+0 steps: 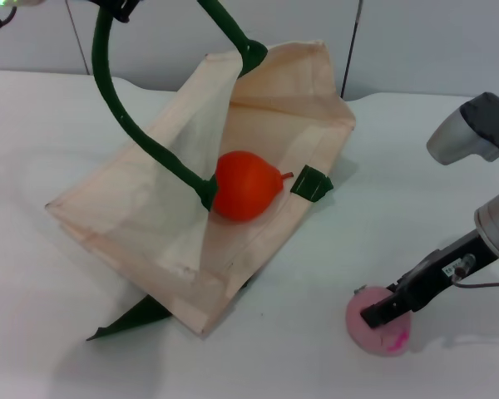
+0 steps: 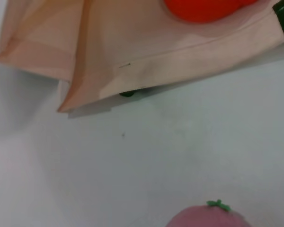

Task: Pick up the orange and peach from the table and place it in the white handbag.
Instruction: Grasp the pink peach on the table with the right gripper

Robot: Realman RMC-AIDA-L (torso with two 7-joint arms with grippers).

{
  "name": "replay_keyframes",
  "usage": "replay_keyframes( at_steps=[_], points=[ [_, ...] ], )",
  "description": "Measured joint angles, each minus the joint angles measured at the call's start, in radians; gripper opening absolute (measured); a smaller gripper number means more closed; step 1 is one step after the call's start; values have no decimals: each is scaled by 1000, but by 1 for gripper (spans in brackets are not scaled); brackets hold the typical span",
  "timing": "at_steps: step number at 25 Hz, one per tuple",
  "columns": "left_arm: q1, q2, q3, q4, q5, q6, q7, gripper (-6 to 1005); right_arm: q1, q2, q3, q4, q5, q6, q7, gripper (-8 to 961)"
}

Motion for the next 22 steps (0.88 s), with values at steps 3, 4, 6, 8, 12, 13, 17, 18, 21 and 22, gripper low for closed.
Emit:
replay_keyframes(
  at_steps=[3, 4, 6, 8, 12, 13, 17, 18, 21, 22],
  points=[
    [0, 0, 0, 0, 0, 0, 0, 118, 0, 0, 2, -2, 2, -1, 0, 604],
    [0, 0, 0, 0, 0, 0, 0, 118, 0, 0, 2, -2, 3, -2, 0, 600],
    [0, 0, 0, 0, 0, 0, 0, 118, 0, 0, 3, -3, 4, -3, -1, 591],
    [1, -1, 0, 0, 0, 0, 0, 120, 0, 0, 3, -3, 5, -3, -2, 581],
    [1, -2, 0, 0, 0, 0, 0, 124, 0, 0, 3, -3, 3, -4, -2, 559],
    [0, -2, 0, -1, 0, 0, 0, 125, -1, 0, 3, -3, 2, -4, -2, 553],
    [0, -2, 0, -3, 0, 0, 0, 129, -4, 0, 3, -3, 1, -5, -2, 554],
    [0, -2, 0, -5, 0, 0, 1, 130, -4, 0, 3, -3, 1, -5, -2, 554],
    [0, -2, 0, -10, 0, 0, 1, 133, -6, 0, 3, -13, 3, -6, 0, 543],
    [1, -2, 0, -11, 0, 0, 2, 134, -9, 0, 4, -38, 4, -3, 4, 540]
  ],
)
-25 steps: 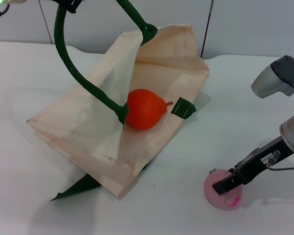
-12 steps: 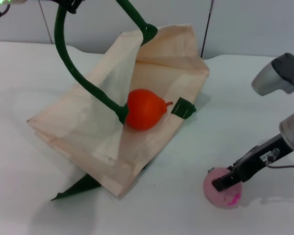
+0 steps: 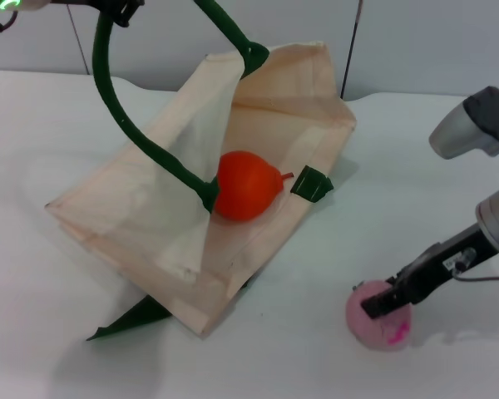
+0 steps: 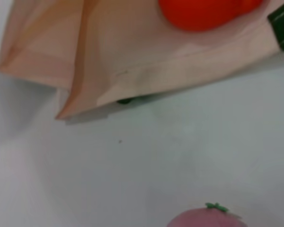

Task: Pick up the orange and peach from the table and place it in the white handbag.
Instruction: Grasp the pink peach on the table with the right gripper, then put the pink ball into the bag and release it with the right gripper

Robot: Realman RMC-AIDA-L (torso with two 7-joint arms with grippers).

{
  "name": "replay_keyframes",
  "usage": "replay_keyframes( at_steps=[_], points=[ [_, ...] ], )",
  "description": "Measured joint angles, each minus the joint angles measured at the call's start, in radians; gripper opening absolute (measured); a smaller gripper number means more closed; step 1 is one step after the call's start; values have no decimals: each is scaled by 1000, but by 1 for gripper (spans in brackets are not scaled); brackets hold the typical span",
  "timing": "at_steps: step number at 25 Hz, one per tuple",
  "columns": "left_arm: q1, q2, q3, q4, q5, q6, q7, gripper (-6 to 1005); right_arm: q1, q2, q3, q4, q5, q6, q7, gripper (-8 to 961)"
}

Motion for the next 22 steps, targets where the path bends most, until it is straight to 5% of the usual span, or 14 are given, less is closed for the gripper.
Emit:
replay_keyframes(
  at_steps=[12, 22],
  points=[
    [2, 0, 0, -3, -4, 3, 0, 146, 15, 1, 112, -167, 15, 7, 3, 488],
    [-27, 0, 25, -4, -36, 8, -5, 156, 53, 1, 111, -161, 128, -123, -8, 465]
  ],
)
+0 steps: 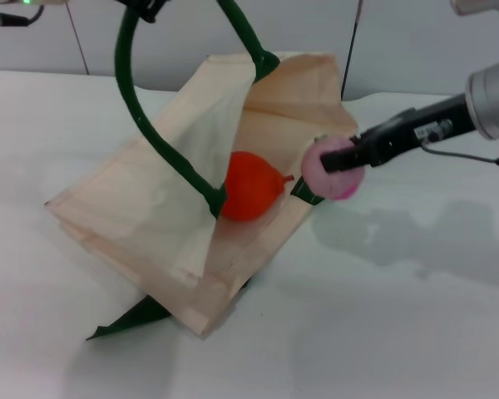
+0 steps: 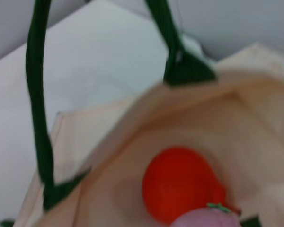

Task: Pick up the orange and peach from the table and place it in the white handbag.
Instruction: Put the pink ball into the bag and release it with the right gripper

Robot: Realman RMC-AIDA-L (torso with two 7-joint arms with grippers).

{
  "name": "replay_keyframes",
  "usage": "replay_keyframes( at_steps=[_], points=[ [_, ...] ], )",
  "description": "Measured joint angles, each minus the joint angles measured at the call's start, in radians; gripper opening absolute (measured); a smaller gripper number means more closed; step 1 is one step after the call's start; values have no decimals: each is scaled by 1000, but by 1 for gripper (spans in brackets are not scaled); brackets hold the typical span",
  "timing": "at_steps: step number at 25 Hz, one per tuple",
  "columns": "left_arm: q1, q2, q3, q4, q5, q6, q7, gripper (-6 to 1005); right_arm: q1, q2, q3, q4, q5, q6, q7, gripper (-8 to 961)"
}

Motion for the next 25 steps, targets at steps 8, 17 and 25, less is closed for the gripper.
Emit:
replay_keyframes(
  at_steps=[8, 17, 25],
  points=[
    [-25, 0, 75, 14, -4, -1, -30, 164, 61, -1, 7, 171, 78, -123, -93, 458],
    [-16, 0, 90, 94, 6, -8, -49, 173, 75, -3, 0, 237, 75, -232, -121, 459],
    [-14, 0, 86, 110, 8, -13, -51, 181, 99, -10, 7, 340, 75, -317, -168, 453]
  ],
)
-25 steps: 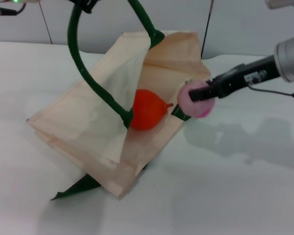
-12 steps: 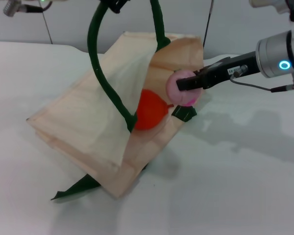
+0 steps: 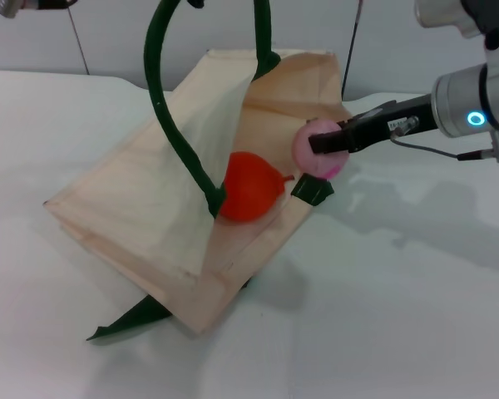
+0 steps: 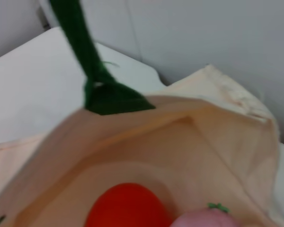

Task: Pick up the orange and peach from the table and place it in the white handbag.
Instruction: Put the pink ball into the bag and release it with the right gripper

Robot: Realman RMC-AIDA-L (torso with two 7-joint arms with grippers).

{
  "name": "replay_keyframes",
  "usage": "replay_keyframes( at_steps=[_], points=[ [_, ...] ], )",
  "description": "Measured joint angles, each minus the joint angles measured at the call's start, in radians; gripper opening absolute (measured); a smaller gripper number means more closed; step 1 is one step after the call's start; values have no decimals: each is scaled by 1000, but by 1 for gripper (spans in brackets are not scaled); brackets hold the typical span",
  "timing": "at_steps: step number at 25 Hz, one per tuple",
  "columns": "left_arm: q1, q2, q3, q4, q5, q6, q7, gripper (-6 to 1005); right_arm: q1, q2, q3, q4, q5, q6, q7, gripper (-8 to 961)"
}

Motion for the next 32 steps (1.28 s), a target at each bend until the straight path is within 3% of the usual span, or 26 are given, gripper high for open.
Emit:
replay_keyframes(
  at_steps=[10, 16, 32],
  points=[
    [-11, -1, 21, 1, -9, 1, -1, 191, 16, 6, -3, 10, 51, -83, -18, 448],
    [-21, -1, 35, 1, -10, 6, -1, 197, 27, 9, -10, 36, 161, -85, -75, 448],
    [-40, -2, 48, -1, -9, 14, -2, 212, 111, 19, -23, 142, 244, -68, -160, 445]
  ],
)
